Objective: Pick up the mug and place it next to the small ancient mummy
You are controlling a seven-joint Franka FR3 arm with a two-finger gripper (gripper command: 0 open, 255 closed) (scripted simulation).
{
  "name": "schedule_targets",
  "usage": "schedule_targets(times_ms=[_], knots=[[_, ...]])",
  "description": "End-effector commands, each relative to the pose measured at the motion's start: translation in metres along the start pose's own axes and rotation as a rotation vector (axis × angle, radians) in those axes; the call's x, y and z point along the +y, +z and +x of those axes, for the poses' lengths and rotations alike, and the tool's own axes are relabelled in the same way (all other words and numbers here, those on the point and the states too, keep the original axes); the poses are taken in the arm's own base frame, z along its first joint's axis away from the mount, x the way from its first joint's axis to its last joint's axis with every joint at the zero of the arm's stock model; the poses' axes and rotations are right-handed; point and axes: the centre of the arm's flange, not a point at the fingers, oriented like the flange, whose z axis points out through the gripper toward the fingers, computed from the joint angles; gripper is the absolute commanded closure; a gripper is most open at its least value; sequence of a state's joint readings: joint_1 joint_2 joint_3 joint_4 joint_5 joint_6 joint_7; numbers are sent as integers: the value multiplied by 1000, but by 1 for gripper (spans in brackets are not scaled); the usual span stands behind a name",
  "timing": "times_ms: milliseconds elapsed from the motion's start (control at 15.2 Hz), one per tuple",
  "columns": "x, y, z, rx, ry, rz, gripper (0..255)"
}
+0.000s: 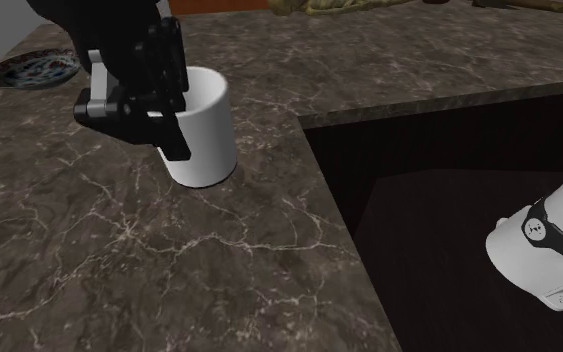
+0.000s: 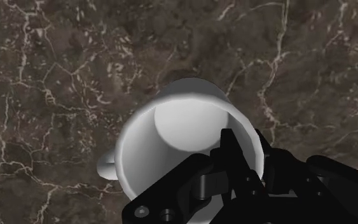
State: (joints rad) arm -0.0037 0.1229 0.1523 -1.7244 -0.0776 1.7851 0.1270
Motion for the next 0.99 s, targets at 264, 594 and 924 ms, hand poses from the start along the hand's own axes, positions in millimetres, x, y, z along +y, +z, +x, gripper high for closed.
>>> schedule_targets(times_ms=[264, 594, 924], knots=[[3, -31, -2, 0, 0, 0, 255], [5, -57, -4, 0, 0, 0, 255], [6, -84, -5, 0, 0, 0, 255]])
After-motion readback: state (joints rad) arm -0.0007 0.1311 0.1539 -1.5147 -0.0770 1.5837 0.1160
